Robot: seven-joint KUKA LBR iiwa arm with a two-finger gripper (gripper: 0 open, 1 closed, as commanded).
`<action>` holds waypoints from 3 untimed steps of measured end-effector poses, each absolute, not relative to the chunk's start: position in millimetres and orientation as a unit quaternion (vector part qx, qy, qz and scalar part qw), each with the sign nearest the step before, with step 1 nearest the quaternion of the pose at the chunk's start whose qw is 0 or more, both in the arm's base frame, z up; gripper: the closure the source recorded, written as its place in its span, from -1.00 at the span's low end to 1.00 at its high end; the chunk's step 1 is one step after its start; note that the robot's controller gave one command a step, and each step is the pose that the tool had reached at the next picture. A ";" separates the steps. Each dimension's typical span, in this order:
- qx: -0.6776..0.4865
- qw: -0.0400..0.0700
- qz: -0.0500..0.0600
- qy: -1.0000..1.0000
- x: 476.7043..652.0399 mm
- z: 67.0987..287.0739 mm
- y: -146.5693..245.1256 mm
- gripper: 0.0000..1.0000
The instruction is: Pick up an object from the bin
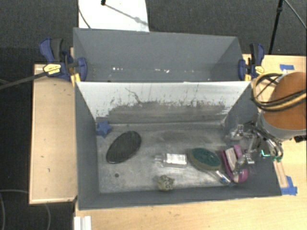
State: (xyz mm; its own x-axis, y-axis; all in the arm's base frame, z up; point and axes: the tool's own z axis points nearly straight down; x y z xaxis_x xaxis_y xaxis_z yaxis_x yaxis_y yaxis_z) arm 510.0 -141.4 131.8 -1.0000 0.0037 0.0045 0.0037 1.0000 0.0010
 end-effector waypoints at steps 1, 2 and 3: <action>0.063 -0.003 0.000 -0.998 526.9 71.6 -38.3 -1.00; 0.062 -0.005 0.001 -0.998 528.2 73.9 -41.8 1.00; 0.120 -0.005 0.001 -0.993 510.7 209.2 -66.1 1.00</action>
Offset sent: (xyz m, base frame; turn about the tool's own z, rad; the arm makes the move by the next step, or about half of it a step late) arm 0.0147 0.1006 -0.0618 -0.1249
